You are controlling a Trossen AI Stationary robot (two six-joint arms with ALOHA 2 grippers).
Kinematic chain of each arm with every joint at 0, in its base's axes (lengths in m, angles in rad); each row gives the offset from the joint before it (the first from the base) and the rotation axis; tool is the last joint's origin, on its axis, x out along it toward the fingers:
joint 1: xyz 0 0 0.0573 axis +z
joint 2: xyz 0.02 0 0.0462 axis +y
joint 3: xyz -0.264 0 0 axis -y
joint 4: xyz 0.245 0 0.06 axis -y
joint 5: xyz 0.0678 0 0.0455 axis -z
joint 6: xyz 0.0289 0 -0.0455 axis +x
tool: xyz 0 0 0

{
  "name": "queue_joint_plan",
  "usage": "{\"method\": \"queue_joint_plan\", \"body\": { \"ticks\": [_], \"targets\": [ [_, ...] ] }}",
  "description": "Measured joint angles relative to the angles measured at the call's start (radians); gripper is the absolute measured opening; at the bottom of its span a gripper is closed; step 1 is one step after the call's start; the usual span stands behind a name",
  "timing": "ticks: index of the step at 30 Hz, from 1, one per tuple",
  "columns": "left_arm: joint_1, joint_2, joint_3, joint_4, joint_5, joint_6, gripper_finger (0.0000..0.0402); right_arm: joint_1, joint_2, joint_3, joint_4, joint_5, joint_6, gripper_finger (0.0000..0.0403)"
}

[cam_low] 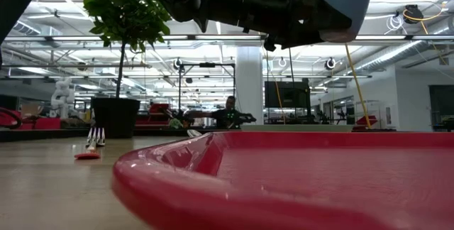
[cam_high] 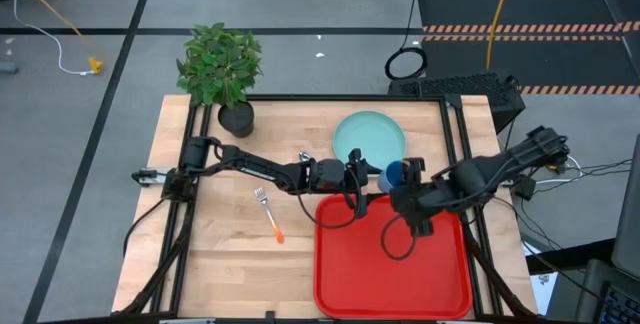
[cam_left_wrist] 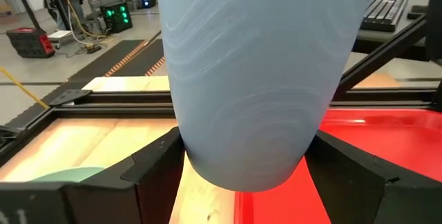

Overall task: Pick and place plate/cup/fork/spoon on tray
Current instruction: Put the blue cup on the top right of the red serving tray

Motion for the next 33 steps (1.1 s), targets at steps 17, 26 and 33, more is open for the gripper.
{"method": "queue_joint_plan", "body": {
  "ticks": [17,26,33],
  "targets": [
    [0.001,0.0,0.0,-0.041,-0.008,0.03,0.0272,-0.053,-0.039,0.0,-0.004,-0.002,0.005,0.013],
    [0.001,0.0,0.0,-0.068,-0.008,0.027,0.0273,-0.053,-0.039,0.0,-0.004,-0.002,0.001,0.0049],
    [0.001,0.0,0.0,-0.1,-0.007,0.009,0.0321,-0.051,-0.039,0.0,-0.01,-0.004,0.013,0.0004]
  ]
}}
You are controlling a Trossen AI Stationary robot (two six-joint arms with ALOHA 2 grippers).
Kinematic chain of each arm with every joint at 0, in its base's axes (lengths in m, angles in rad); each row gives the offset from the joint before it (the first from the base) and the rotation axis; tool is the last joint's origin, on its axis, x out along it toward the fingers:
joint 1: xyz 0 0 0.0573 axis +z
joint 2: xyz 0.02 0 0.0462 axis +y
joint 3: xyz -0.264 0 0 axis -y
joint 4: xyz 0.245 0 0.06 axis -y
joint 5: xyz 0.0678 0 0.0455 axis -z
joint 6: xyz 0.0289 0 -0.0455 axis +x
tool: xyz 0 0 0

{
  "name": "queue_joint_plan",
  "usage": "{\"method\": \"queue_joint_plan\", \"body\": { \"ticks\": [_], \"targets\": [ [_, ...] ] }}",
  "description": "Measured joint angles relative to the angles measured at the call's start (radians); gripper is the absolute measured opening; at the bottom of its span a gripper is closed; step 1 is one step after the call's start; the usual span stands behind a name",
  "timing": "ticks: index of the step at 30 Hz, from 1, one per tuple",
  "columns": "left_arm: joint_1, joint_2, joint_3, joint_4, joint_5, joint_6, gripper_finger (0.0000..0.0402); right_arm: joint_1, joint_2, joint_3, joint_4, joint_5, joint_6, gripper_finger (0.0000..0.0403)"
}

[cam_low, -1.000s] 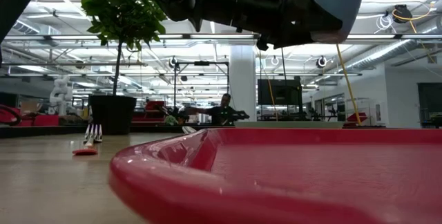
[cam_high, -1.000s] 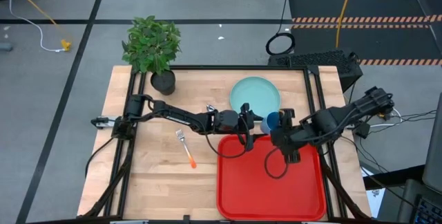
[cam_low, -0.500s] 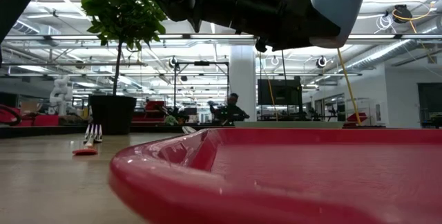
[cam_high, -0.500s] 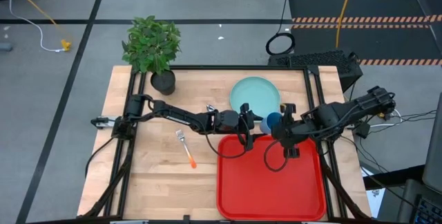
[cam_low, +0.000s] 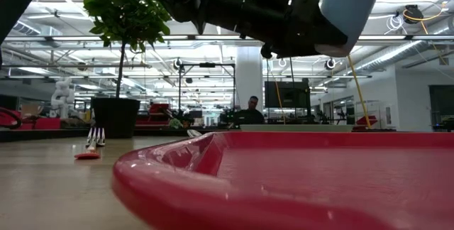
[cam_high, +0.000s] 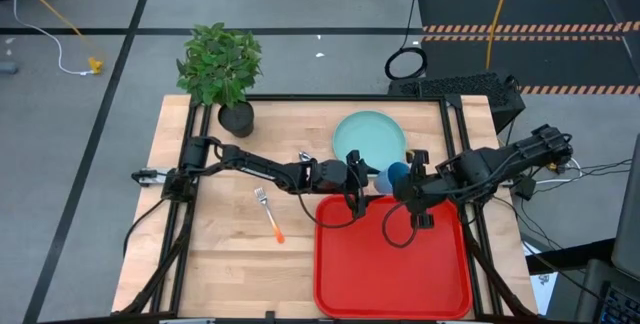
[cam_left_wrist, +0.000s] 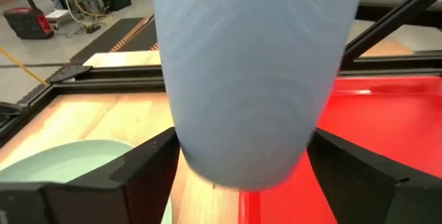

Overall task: Pick and place plate/cup/fork/spoon on tray
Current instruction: Put the blue cup on the top right of the red serving tray

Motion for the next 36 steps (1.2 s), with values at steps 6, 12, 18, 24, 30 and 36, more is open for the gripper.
{"method": "queue_joint_plan", "body": {
  "ticks": [6,12,18,24,30,36],
  "targets": [
    [-0.004,0.0,0.0,-0.008,0.0,-0.021,0.0352,0.034,0.0,0.0,-0.079,-0.001,0.123,0.0003],
    [-0.018,0.0,0.0,-0.032,-0.001,-0.036,0.0351,0.108,0.0,0.0,-0.144,-0.047,0.305,0.0002],
    [-0.055,-0.01,-0.001,-0.032,-0.005,-0.066,0.0325,0.219,0.0,-0.024,-0.157,-0.079,0.513,0.0001],
    [-0.131,-0.098,0.0,-0.085,-0.04,-0.041,0.029,0.321,0.0,-0.122,-0.149,-0.082,0.742,0.0001],
    [-0.209,-0.234,0.0,-0.265,-0.221,-0.004,0.0251,0.376,0.001,-0.242,-0.148,-0.106,0.978,0.0],
    [-0.231,-0.337,0.001,-0.362,-0.297,-0.019,0.0218,0.379,0.0,-0.356,-0.12,-0.112,1.068,0.0]
  ]
}}
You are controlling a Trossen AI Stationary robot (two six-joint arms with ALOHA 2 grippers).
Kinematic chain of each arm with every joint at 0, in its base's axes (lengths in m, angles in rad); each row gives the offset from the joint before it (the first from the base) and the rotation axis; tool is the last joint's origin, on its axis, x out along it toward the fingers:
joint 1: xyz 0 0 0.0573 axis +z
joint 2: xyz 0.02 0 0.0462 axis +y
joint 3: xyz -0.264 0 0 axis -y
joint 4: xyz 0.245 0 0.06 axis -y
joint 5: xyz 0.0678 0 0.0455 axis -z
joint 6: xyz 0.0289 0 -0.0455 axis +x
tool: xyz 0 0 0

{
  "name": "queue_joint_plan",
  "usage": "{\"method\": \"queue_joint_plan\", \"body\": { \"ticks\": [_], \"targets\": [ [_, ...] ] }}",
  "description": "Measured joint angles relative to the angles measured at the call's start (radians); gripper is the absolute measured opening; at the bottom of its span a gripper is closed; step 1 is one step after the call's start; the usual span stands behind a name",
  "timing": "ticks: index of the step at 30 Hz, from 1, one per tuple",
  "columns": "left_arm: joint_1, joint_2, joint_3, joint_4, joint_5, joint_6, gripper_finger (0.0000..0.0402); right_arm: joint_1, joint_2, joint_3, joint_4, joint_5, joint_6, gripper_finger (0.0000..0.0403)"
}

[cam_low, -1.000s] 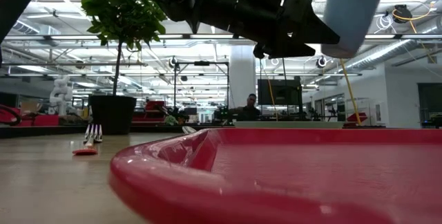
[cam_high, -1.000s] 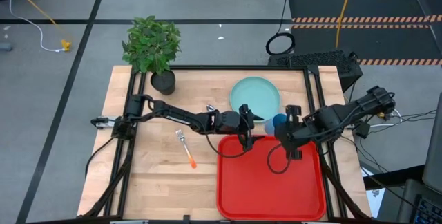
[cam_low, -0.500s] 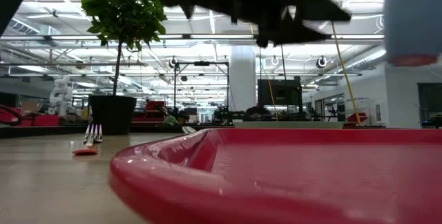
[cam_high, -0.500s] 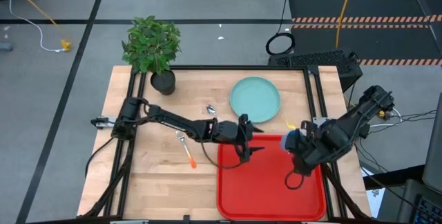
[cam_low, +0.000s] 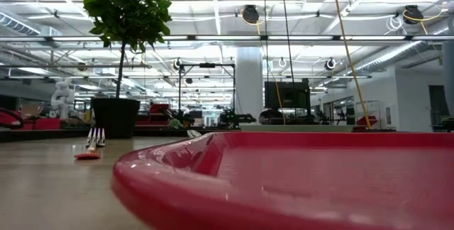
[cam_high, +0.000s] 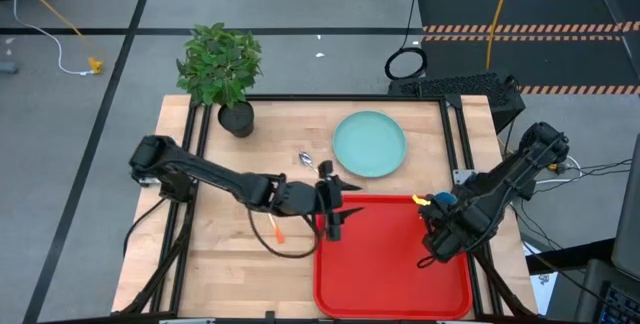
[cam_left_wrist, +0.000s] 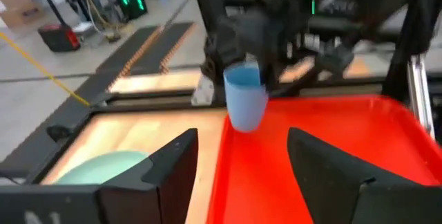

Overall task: Pick and place plate/cup/fork/spoon on tray
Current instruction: Put the blue cup on the top right of the red serving tray

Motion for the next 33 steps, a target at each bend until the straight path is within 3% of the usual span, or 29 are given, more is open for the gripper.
{"method": "queue_joint_plan", "body": {
  "ticks": [6,13,27,33],
  "targets": [
    [0.002,-0.075,-0.003,-0.104,-0.002,-0.011,0.0196,0.0,0.001,-0.082,0.066,-0.073,0.033,0.0],
    [-0.001,-0.082,0.0,-0.115,0.007,-0.034,0.0193,0.0,0.0,-0.11,0.074,-0.131,0.047,0.0],
    [-0.002,-0.083,-0.001,-0.144,0.008,-0.063,0.0191,0.0,0.0,-0.11,0.077,-0.089,0.048,0.0001],
    [-0.021,-0.083,-0.001,-0.148,0.009,-0.083,0.0191,0.0,0.0,-0.139,0.077,-0.07,0.033,0.0019]
  ]
}}
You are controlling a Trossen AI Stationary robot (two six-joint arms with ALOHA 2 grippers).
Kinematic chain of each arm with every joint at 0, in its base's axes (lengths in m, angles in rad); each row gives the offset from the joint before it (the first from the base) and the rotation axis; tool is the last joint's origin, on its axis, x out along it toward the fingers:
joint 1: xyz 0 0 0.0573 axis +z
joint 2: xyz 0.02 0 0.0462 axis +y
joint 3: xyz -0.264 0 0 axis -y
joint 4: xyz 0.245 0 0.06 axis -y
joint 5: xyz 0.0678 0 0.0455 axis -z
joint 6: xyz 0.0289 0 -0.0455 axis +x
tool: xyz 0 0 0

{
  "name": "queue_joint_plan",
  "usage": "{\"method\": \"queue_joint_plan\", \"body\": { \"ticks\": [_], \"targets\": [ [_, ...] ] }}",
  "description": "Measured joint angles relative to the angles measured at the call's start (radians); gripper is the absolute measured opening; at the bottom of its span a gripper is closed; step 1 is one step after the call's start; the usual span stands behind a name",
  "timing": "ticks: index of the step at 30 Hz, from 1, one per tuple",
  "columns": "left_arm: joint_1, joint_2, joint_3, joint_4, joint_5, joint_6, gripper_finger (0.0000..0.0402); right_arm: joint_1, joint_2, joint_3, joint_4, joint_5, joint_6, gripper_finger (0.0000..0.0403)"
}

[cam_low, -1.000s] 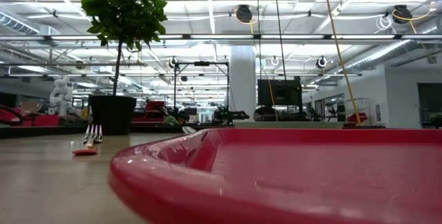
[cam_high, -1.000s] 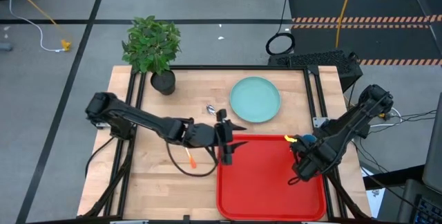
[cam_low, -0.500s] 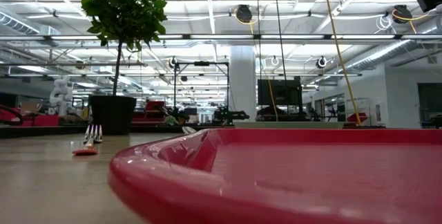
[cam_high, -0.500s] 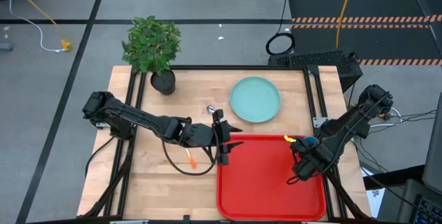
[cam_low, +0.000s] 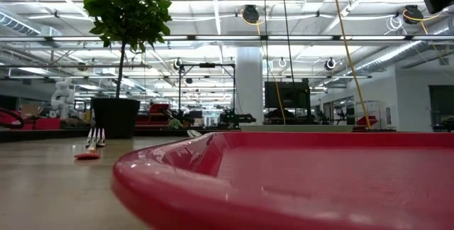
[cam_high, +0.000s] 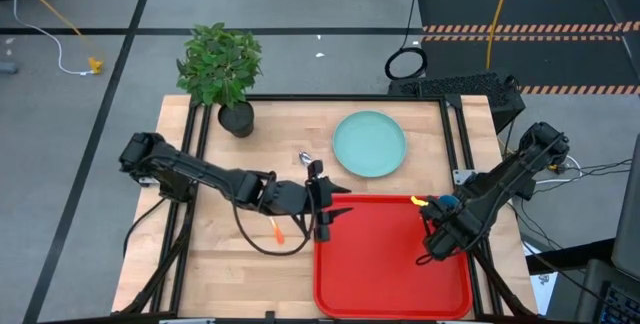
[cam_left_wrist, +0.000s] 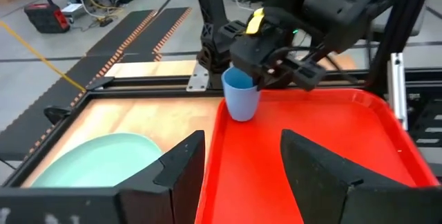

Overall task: Pick and place plate/cup/fork/spoon on tray
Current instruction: Put the blue cup on the top right of the red serving tray, then put the light blue plate on the red serving tray

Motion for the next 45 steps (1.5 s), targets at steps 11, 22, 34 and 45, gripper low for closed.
{"method": "queue_joint_plan", "body": {
  "ticks": [11,22,34,45],
  "targets": [
    [-0.065,0.0,0.0,0.02,0.002,-0.024,0.0189,-0.001,0.0,-0.07,-0.007,-0.053,-0.059,0.0056],
    [-0.071,0.0,0.0,0.022,0.0,-0.016,0.0189,-0.001,0.0,-0.07,-0.058,-0.046,-0.059,0.0111],
    [-0.067,0.0,0.0,0.017,-0.046,0.005,0.0189,-0.001,-0.003,-0.043,-0.046,0.052,-0.101,0.0147],
    [-0.023,0.0,0.0,0.011,-0.168,0.147,0.0189,-0.001,-0.075,-0.028,0.014,0.081,-0.125,0.0153]
  ]
}}
